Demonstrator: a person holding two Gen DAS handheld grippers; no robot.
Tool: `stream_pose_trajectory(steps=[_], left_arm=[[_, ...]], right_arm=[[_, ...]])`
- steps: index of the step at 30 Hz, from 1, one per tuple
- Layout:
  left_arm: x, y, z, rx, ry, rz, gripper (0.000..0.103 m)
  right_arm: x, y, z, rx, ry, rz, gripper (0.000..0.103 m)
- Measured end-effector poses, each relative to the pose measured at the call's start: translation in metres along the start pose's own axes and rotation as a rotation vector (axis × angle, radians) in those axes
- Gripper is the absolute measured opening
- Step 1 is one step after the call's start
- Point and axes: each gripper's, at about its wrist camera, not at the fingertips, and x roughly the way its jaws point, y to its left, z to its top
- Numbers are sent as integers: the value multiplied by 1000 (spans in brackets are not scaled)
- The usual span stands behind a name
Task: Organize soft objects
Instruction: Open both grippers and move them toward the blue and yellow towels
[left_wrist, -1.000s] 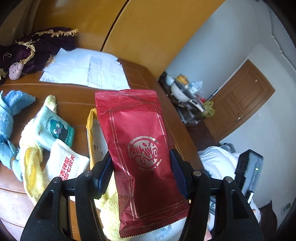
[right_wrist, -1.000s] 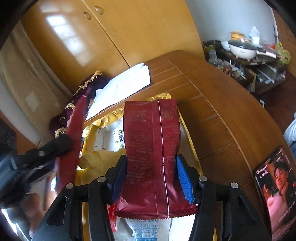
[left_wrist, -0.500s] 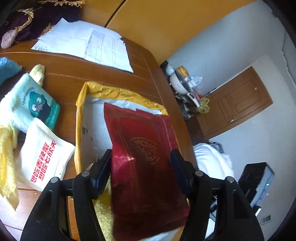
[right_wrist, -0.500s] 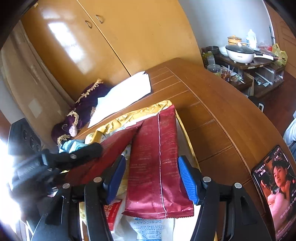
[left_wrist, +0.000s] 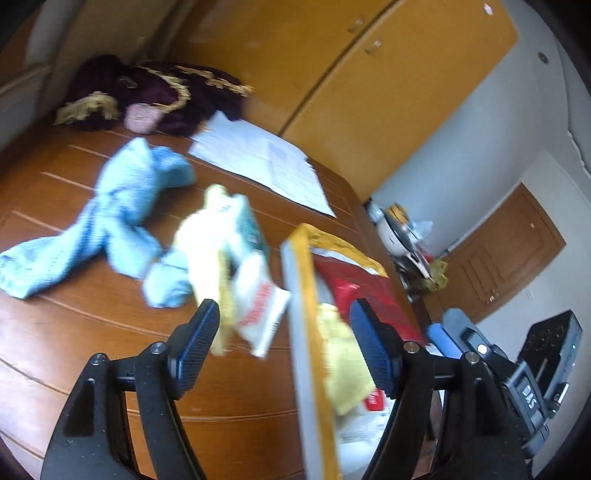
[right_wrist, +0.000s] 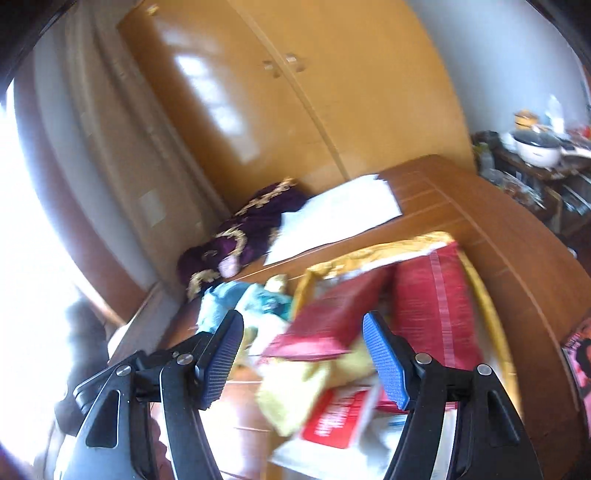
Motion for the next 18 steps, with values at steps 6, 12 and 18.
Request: stream_pose_trajectory(steps=[6, 12, 18], left_arm=[[-10, 40, 20, 2, -84, 103, 73], [-14, 75, 23, -101, -80, 61, 73], [-22, 71, 21, -91, -109, 65, 73]], right_arm=[[33, 49, -4, -89, 101, 94, 70], [73, 80, 4, -120, 218, 139, 70], [114, 90, 24, -87, 234, 73, 70]])
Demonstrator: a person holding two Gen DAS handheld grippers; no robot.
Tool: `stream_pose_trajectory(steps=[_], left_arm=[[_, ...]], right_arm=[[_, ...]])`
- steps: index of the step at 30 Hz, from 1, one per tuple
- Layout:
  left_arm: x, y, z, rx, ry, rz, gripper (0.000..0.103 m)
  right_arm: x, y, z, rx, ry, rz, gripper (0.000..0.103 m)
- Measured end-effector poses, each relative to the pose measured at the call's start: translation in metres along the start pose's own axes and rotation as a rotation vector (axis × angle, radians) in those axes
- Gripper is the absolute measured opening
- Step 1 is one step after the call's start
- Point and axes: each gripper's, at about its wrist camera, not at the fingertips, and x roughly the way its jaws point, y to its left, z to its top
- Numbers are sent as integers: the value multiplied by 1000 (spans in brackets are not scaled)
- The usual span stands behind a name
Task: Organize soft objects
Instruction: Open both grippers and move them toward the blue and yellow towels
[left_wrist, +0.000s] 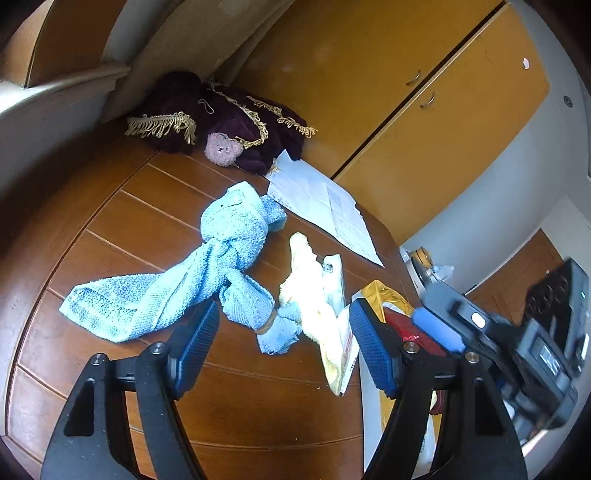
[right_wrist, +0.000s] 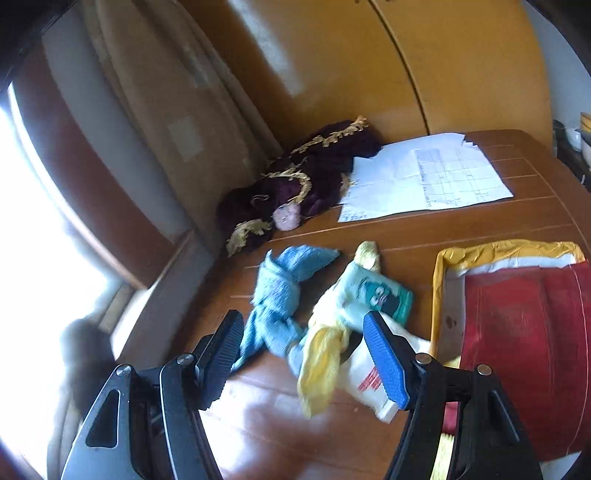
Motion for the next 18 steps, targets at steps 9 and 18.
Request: stream_pose_trajectory(steps=[9, 18], left_arm=[[-1, 1, 0, -10, 0, 2, 73], [-10, 17, 5, -90, -65, 49, 73]], right_arm=[[32, -10, -5, -2, 60, -39, 67], [36, -1, -7, 7, 140, -52, 58]])
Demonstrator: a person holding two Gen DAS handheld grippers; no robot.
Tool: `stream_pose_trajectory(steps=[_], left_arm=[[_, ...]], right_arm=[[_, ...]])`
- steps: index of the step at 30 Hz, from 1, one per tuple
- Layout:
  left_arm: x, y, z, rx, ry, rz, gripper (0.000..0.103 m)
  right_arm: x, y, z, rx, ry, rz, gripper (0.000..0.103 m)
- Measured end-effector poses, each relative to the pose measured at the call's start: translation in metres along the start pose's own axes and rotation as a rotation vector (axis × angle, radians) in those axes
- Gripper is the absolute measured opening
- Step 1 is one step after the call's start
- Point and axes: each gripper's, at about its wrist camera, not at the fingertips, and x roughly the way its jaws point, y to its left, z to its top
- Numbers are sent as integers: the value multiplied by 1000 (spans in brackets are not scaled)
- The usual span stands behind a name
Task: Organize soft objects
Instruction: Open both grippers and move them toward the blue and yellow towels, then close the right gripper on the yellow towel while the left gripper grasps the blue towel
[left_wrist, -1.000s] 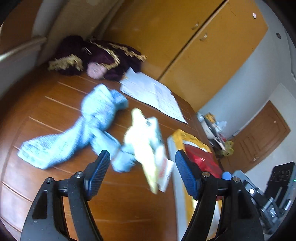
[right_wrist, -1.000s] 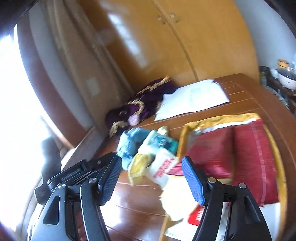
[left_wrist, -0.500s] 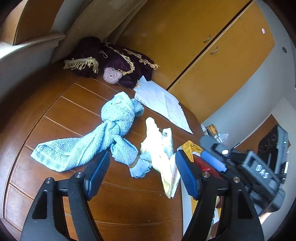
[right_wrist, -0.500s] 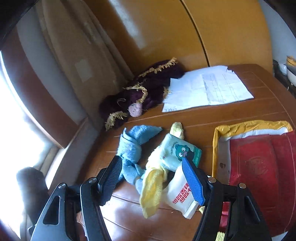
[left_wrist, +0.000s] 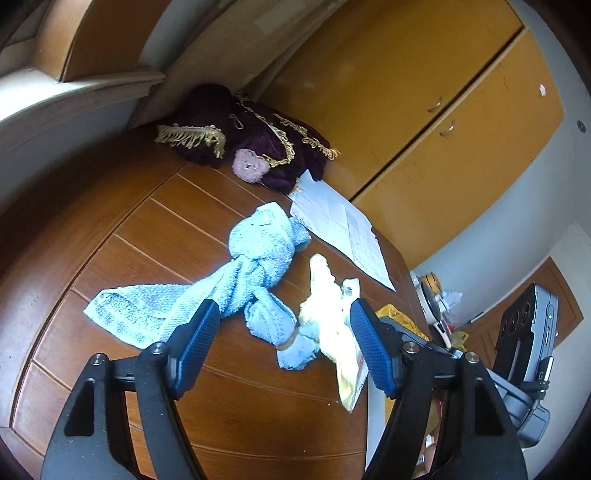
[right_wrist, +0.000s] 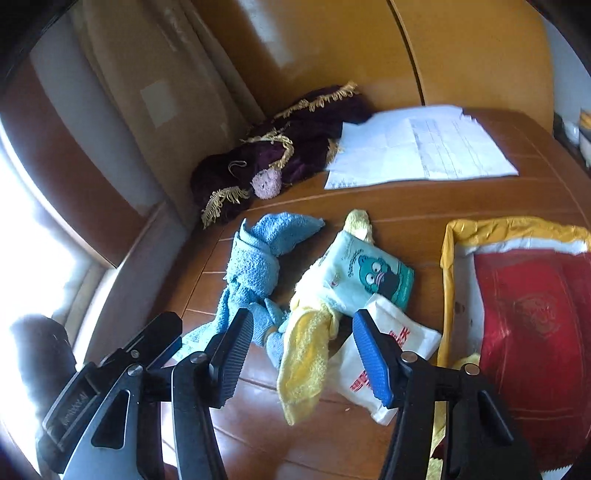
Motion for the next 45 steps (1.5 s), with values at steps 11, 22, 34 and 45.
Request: stream_pose_trajectory(steps=[11, 22, 34, 45], left_arm=[[7, 6, 0, -29, 25, 29, 73], [28, -7, -1, 55, 170, 114, 73], [65, -14, -17, 162, 253, 240, 49], [57, -8, -21, 178, 240, 237, 23]], right_arm=[[44, 3, -9, 59, 112, -129, 10], [-2, 14, -42, 40, 75, 28, 7], [-32, 26, -98, -116, 124, 86, 12], [-44, 27, -73, -92, 30, 41, 54]])
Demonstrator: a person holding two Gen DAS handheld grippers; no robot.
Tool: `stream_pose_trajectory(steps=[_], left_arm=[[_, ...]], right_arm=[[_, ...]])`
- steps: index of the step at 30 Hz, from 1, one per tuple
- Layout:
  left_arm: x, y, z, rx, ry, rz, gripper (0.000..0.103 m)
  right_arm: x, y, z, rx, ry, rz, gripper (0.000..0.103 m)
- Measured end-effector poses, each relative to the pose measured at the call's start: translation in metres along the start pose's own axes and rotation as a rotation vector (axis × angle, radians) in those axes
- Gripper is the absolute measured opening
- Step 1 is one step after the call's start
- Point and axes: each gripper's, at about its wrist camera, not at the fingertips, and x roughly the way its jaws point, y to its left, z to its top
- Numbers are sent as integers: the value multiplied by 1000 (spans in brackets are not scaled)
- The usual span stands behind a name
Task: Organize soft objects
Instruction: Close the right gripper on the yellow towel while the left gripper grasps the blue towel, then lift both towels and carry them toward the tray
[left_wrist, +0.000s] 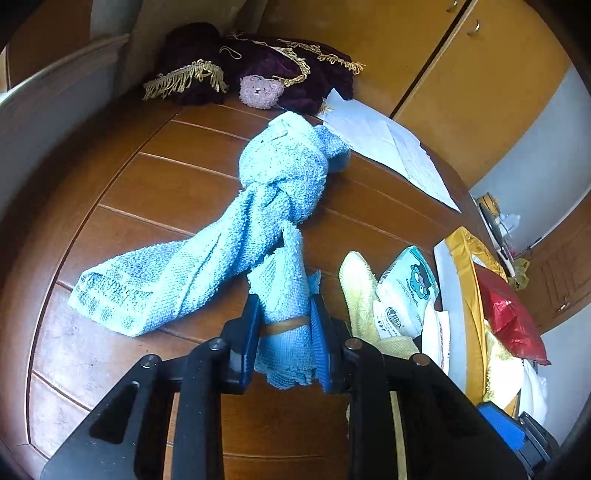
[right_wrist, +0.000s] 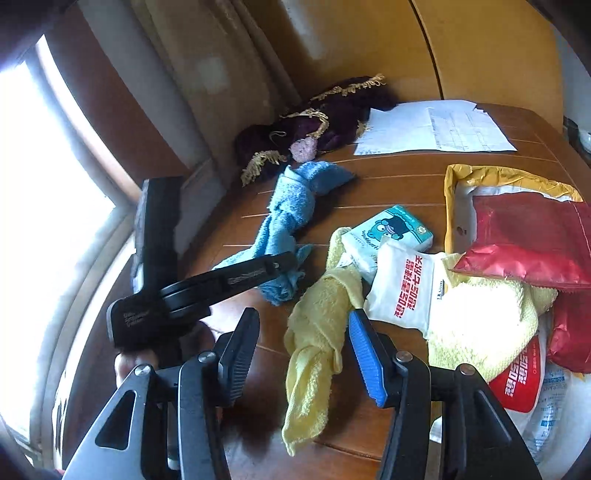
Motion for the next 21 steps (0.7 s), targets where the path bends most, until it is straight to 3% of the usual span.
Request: stream_pose_trajectory(steps=[7, 9, 14, 16, 18, 21], left_arm=[[-20, 23, 2, -104, -79, -73, 23], [-21, 25, 2, -119, -79, -91, 23], [-31, 24, 1, -112, -113, -152, 23], [-38, 23, 1, -106, -144, -178, 23], [-45, 24, 1, -112, -174, -208, 23], [-52, 28, 2, -128, -205, -250, 23]], right_arm=[[33, 5, 8, -7, 60, -95, 50], [43, 9, 7, -25, 79, -104, 43], [46, 20, -5, -102, 47, -187, 36], [41, 22, -10, -127, 39, -159, 33], [32, 21, -15, -118, 39, -69, 32], [11, 17, -22, -132, -25, 13, 32]])
